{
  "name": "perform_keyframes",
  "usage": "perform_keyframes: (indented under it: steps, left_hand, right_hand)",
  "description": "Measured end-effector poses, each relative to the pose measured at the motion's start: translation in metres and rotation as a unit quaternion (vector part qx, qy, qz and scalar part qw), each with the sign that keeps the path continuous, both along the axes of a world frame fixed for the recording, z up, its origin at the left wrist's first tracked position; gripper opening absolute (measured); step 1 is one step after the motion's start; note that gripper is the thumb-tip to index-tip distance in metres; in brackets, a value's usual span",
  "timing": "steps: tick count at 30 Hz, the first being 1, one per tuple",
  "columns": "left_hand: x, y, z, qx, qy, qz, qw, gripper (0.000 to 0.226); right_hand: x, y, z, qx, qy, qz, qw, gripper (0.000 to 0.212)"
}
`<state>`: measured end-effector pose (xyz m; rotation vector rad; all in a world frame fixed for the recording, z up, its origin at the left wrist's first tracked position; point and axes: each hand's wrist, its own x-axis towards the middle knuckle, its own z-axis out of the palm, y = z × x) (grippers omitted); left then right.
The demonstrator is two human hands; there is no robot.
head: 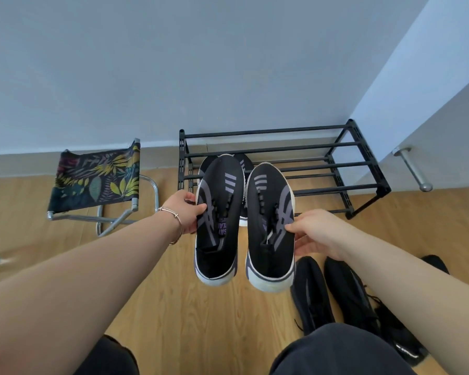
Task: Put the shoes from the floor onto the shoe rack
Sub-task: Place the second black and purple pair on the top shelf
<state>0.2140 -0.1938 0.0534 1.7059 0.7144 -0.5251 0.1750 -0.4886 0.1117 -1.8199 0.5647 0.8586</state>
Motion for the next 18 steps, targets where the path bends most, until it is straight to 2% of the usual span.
perform_keyframes:
  steps: [5, 12, 16, 18]
  left_hand:
    - [0.028, -0.001, -0.001, 0.016, -0.018, 0.029, 0.999, 0.023]
    - [0.059, -0.004, -0.012, 0.063, -0.030, 0.045, 0.997, 0.023]
    - [0.064, -0.002, -0.025, 0.081, -0.032, 0.053, 0.995, 0.013]
    - [0.066, -0.001, -0.032, 0.101, -0.039, 0.051, 0.993, 0.017]
  right_hand:
    - [0.046, 0.016, -0.015, -0.032, -0.065, 0.006, 0.997, 0.019]
    - [0.083, 0.031, -0.043, -0.073, -0.087, -0.005, 0.994, 0.019]
    - [0.088, 0.034, -0.056, -0.098, -0.109, 0.014, 0.989, 0.015]
    - [0.089, 0.033, -0.061, -0.107, -0.121, 0.021, 0.987, 0.016]
